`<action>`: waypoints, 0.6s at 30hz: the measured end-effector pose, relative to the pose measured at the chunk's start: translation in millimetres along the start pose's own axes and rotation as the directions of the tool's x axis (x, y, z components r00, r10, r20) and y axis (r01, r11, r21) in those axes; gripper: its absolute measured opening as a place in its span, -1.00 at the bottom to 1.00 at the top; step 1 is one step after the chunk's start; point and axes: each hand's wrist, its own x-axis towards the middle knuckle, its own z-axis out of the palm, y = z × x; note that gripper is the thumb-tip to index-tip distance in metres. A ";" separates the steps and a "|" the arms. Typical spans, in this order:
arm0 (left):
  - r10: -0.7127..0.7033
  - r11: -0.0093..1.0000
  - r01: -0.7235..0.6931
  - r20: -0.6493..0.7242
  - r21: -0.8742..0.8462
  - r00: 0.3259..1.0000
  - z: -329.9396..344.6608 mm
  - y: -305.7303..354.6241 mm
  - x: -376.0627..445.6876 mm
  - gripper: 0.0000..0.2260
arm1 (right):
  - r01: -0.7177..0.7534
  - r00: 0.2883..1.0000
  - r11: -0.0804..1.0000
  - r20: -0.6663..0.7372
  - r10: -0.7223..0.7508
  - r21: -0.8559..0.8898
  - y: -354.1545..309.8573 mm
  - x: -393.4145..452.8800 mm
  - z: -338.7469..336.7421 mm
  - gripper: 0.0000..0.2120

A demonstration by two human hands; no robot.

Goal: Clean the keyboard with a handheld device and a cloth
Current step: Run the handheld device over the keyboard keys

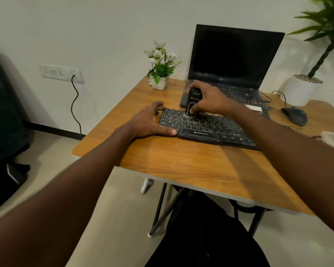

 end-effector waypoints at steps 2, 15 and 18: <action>-0.002 1.000 0.002 0.001 -0.004 1.000 -1.5 1.3 -1.3 0.26 | -0.028 0.998 0.991 0.053 0.035 -0.131 1.0 -1.3 -14.3 -0.28; 0.163 0.986 -0.131 -0.491 0.098 0.856 19.4 35.0 -28.0 -0.41 | -0.028 0.981 0.984 -0.183 0.060 0.176 39.9 -46.6 -29.0 -0.41; 0.273 0.954 -0.153 -0.537 0.258 0.798 52.3 80.3 -25.5 -0.53 | 0.032 0.961 0.996 -0.277 -0.010 0.078 41.4 -46.6 -31.0 -0.39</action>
